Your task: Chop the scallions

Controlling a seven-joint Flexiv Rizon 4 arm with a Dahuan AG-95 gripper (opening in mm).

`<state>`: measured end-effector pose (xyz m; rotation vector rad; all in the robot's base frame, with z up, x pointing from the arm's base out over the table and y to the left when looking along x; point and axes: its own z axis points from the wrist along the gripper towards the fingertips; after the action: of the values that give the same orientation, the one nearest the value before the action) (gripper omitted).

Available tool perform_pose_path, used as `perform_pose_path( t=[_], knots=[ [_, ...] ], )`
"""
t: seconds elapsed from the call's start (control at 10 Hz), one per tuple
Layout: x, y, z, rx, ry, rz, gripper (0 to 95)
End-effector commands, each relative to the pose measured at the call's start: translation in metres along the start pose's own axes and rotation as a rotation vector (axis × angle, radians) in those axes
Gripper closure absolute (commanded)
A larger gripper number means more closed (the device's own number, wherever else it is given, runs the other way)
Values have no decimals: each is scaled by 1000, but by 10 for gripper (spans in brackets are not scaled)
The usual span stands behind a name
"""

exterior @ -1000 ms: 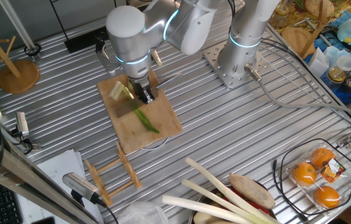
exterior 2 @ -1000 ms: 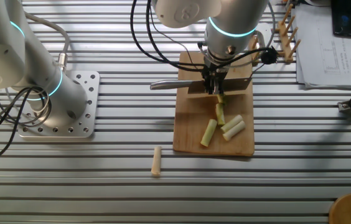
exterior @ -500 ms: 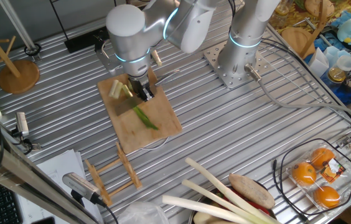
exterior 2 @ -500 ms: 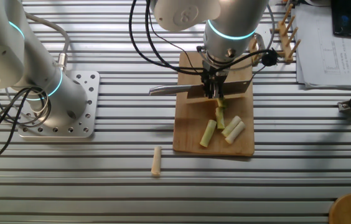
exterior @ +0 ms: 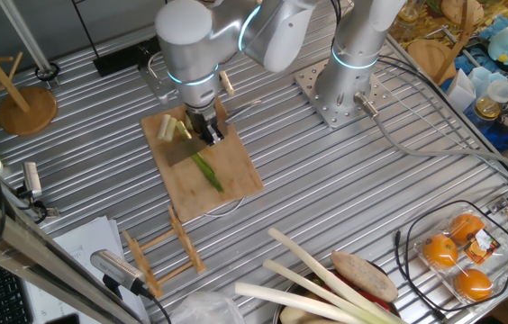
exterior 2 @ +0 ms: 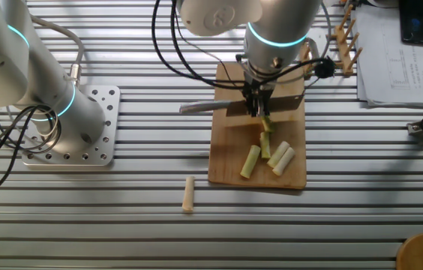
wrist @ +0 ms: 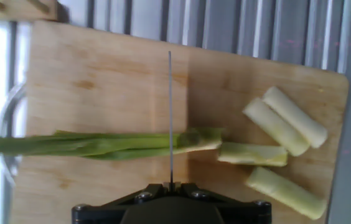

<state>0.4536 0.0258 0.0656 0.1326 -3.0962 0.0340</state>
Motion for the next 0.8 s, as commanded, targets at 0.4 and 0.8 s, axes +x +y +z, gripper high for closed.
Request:
perform_pose_path(
  t=[0.4, 0.8],
  knots=[
    [1, 26, -7, -30, -37, 65, 950],
    [-2, 37, 0, 2, -67, 84, 950]
  ],
)
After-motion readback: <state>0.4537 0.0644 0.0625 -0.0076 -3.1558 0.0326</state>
